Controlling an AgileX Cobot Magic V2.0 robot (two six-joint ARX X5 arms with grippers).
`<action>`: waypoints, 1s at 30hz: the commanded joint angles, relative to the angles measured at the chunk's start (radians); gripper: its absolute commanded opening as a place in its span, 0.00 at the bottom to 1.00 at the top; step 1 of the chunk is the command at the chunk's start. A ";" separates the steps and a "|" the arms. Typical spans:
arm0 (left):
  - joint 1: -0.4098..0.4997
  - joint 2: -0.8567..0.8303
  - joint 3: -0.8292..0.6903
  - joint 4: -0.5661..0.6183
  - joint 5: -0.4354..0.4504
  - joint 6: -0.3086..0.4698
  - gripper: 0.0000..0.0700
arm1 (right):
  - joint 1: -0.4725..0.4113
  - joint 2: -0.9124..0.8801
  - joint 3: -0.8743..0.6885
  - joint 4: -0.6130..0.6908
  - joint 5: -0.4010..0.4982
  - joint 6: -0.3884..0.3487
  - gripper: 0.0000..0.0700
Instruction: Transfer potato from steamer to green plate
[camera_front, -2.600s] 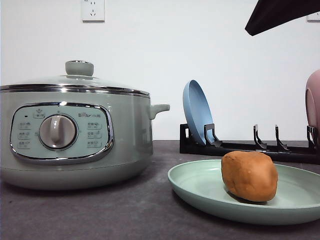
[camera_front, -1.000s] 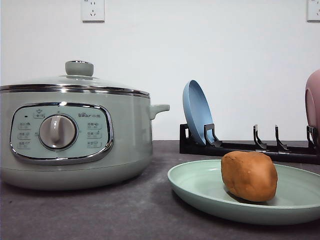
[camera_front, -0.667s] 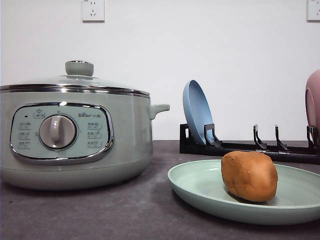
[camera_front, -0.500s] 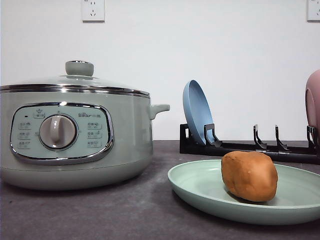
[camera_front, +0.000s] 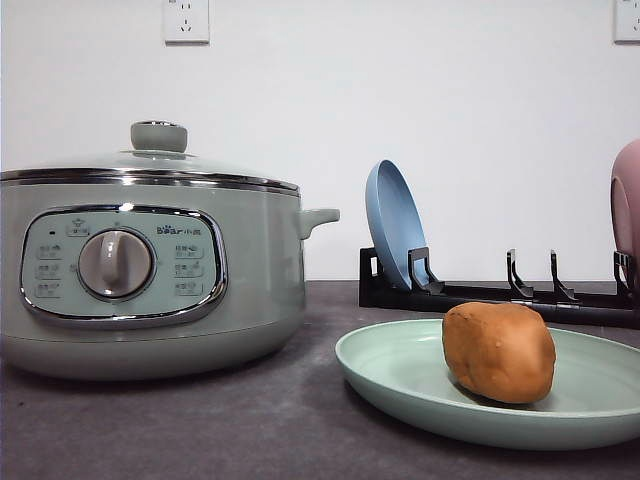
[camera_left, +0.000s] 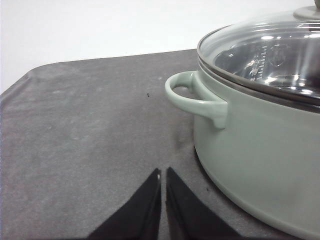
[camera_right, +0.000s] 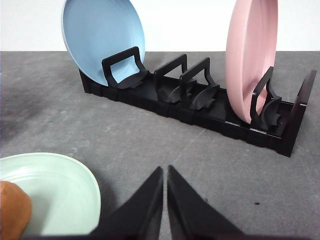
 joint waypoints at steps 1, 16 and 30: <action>0.002 -0.002 -0.019 -0.009 0.000 -0.002 0.01 | 0.000 -0.002 -0.005 0.001 -0.001 0.011 0.00; 0.002 -0.002 -0.019 -0.009 0.000 -0.002 0.01 | 0.000 -0.002 -0.005 0.001 -0.001 0.011 0.00; 0.002 -0.002 -0.019 -0.009 0.000 -0.002 0.01 | 0.000 -0.002 -0.005 0.001 -0.001 0.011 0.00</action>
